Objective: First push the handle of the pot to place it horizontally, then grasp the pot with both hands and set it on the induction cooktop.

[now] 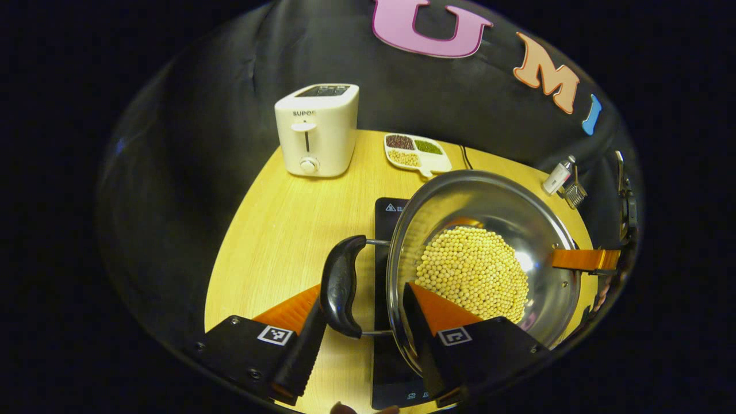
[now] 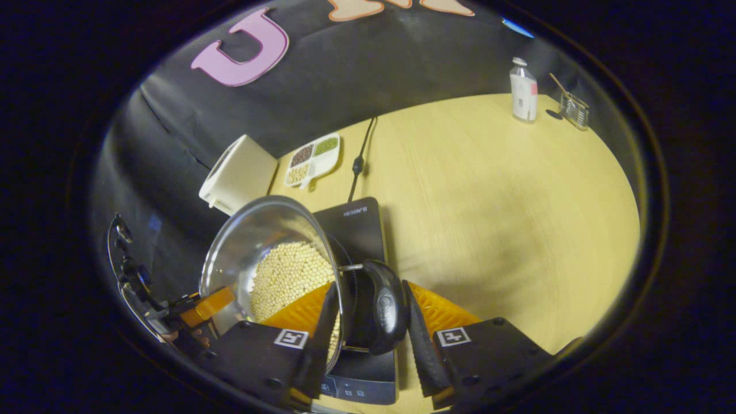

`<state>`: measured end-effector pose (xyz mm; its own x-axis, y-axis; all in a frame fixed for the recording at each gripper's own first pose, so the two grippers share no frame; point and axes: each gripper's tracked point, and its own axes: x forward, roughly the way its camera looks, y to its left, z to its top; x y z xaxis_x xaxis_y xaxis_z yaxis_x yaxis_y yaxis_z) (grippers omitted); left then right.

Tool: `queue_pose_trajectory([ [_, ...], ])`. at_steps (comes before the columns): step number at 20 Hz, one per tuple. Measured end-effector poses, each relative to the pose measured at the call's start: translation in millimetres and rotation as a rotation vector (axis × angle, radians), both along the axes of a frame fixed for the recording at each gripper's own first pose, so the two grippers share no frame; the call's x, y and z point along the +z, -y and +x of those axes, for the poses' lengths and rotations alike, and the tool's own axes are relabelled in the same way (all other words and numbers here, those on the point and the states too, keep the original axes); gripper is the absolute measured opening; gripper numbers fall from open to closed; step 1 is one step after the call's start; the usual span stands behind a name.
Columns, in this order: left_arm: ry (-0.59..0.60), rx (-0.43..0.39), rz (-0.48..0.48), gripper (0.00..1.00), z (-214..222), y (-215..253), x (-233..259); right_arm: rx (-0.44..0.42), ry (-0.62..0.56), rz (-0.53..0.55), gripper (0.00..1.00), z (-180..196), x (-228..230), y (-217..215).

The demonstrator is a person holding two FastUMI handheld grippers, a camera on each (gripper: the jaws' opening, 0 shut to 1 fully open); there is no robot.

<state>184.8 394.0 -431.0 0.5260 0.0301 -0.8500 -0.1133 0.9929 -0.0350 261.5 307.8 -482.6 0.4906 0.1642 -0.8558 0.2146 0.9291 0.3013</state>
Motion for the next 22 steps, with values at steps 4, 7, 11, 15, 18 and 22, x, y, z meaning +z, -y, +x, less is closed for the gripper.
queue_pose_trajectory([
  [4, 0.145, 0.026, 0.015, 0.9, -5, 4, 43, -0.016, 0.063, -0.015, 1.0, -10, 24, 20],
  [7, 0.217, 0.026, 0.045, 0.9, -16, 11, 72, -0.029, 0.104, -0.019, 0.94, -27, 46, 37],
  [11, 0.306, -0.012, 0.052, 0.89, -30, 41, 111, -0.041, 0.169, -0.056, 1.0, -62, 82, 68],
  [15, 0.362, -0.038, 0.056, 0.89, -51, 79, 148, -0.028, 0.232, -0.059, 0.93, -93, 116, 91],
  [18, 0.41, -0.029, 0.057, 0.89, -68, 114, 178, -0.003, 0.292, -0.048, 0.92, -112, 146, 110],
  [22, 0.462, -0.024, 0.051, 0.89, -85, 176, 215, 0.033, 0.364, -0.048, 0.92, -145, 187, 157],
])
